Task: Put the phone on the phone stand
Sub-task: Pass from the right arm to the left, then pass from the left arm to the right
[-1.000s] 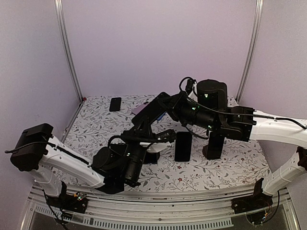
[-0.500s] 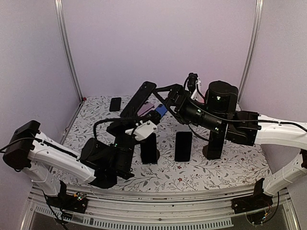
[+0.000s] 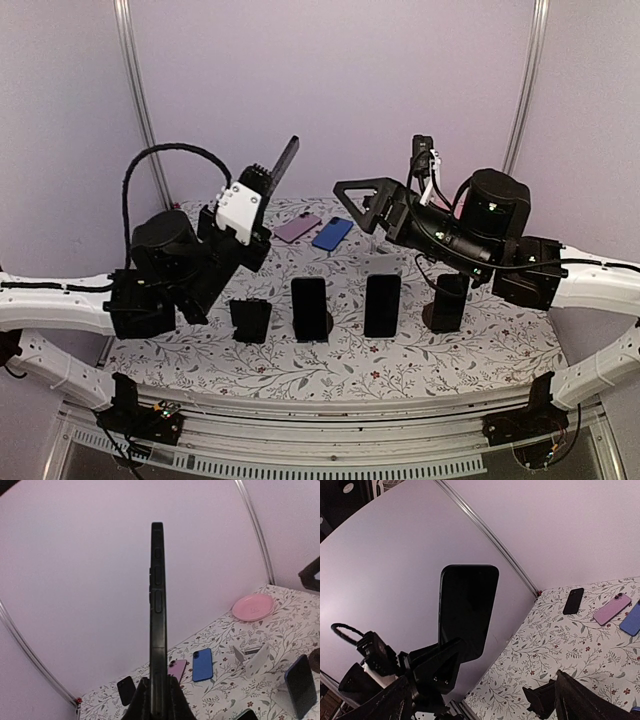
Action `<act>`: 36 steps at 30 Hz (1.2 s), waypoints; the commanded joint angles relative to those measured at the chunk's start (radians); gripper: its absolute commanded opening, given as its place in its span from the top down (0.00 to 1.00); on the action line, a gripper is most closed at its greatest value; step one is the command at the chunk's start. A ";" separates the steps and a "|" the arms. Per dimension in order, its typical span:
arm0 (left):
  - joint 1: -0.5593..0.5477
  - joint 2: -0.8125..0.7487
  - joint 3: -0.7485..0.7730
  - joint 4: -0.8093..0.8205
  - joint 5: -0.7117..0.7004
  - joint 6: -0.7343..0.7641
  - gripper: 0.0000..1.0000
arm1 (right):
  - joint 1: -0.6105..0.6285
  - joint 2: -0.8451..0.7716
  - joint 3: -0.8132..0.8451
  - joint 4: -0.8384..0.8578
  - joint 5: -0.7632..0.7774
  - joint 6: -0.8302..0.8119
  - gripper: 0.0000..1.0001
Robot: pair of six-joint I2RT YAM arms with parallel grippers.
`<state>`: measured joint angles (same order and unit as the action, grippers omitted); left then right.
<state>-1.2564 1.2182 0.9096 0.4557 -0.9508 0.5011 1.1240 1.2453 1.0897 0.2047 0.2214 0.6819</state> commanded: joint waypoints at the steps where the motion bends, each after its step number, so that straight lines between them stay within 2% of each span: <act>1: 0.154 -0.204 -0.031 -0.338 0.501 -0.520 1.00 | -0.001 -0.046 -0.030 0.018 -0.004 -0.103 0.01; 5: 0.266 -0.341 -0.142 -0.301 0.810 -0.665 1.00 | 0.000 -0.037 -0.020 0.010 -0.039 -0.124 0.01; 8: 0.332 -0.403 -0.233 -0.223 0.978 -0.747 1.00 | -0.001 0.000 0.014 0.004 -0.088 -0.117 0.01; 16: 0.489 -0.483 -0.478 0.135 1.336 -0.991 1.00 | 0.016 0.127 0.091 0.014 -0.190 -0.128 0.01; 24: 0.605 -0.515 -0.651 0.448 1.506 -1.208 1.00 | 0.017 0.207 0.111 0.037 -0.218 -0.096 0.08; 28: 0.659 -0.493 -0.714 0.607 1.563 -1.317 1.00 | 0.019 0.269 0.182 0.040 -0.265 -0.089 0.12; 33: 0.707 -0.444 -0.760 0.777 1.616 -1.420 1.00 | 0.023 0.313 0.214 0.098 -0.322 -0.114 0.23; 36: 0.718 -0.427 -0.772 0.821 1.630 -1.450 1.00 | 0.022 0.344 0.239 0.103 -0.356 -0.119 0.34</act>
<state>-0.5632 0.7807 0.1436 1.0710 0.6270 -0.8639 1.1393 1.5532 1.2762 0.2527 -0.0681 0.5785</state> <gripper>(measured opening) 0.070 0.721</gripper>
